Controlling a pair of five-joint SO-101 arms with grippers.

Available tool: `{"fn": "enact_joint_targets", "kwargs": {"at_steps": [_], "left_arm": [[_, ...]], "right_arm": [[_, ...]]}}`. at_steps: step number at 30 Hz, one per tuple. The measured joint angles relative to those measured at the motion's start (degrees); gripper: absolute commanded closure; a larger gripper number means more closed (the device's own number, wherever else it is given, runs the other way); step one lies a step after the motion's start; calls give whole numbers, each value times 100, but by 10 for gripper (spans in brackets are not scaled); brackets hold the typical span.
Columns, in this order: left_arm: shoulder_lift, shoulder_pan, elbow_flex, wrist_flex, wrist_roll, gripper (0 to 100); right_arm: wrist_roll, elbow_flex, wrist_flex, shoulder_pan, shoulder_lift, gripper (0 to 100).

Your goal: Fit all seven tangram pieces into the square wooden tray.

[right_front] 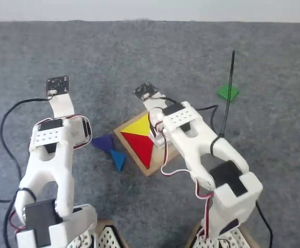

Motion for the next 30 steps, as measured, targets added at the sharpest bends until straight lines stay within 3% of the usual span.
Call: {"fn": "enact_joint_targets", "kwargs": {"at_steps": [11, 17, 26, 30], "left_arm": [[0, 0, 0, 0, 0, 877], [0, 0, 0, 0, 0, 877], [0, 0, 0, 0, 0, 877], [0, 0, 0, 0, 0, 877]], "right_arm": [[-114, -1046, 97, 26, 440, 990], [-308, -1055, 651, 18, -123, 987], [-369, -1055, 448, 1530, -484, 986], [-369, -1327, 211, 1626, -97, 986]]}}
